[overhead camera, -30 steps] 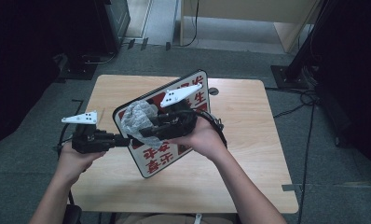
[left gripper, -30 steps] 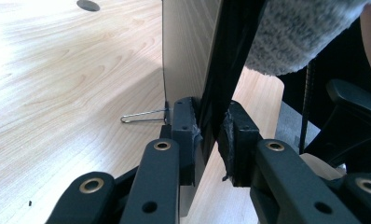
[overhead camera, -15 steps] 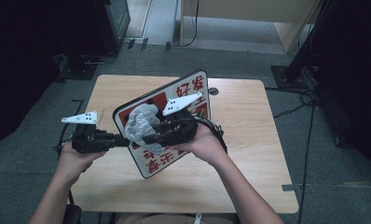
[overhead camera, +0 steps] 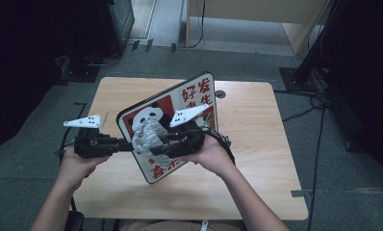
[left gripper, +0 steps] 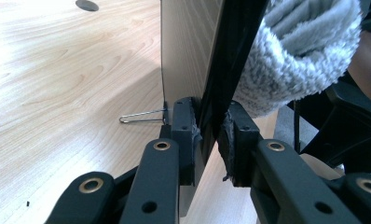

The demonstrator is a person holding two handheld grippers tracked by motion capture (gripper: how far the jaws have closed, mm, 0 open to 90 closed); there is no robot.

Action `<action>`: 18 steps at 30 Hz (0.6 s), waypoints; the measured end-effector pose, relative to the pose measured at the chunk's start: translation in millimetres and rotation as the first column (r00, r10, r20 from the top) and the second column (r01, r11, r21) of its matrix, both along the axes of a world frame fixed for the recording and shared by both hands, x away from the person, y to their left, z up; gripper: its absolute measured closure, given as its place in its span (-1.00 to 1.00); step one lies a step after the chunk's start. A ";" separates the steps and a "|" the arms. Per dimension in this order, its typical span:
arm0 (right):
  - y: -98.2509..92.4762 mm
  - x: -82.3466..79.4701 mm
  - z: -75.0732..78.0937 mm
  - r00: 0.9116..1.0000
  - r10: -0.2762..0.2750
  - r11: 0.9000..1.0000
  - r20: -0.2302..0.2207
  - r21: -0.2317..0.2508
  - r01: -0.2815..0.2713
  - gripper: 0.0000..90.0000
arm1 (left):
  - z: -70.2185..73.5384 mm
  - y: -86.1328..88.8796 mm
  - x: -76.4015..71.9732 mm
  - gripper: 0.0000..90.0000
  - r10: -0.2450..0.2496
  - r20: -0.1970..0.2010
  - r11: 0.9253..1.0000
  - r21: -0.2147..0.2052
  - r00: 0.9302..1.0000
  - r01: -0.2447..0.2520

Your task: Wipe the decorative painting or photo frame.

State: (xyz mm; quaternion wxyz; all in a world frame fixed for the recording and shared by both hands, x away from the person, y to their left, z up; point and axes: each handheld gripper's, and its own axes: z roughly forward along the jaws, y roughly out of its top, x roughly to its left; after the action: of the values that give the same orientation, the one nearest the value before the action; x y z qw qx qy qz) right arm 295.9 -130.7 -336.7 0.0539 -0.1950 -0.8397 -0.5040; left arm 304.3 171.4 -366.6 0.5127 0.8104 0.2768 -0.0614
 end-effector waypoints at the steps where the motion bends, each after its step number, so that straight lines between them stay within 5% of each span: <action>1: -0.3 -0.3 -1.6 1.000 0.001 1.000 -0.003 0.003 -0.001 0.37 | 0.0 0.0 0.0 0.71 0.000 0.001 1.000 0.001 1.000 0.000; 18: -4.2 -4.1 -26.7 1.000 0.014 1.000 -0.028 0.010 -0.014 0.38 | 0.1 -0.1 -0.3 0.71 -0.001 -0.002 1.000 0.000 1.000 0.001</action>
State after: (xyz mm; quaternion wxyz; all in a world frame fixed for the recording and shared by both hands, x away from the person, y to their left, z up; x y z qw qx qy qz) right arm 291.8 -134.9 -363.4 0.0702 -0.1961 -0.8377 -0.5048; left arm 304.0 171.4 -366.6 0.5125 0.8104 0.2770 -0.0624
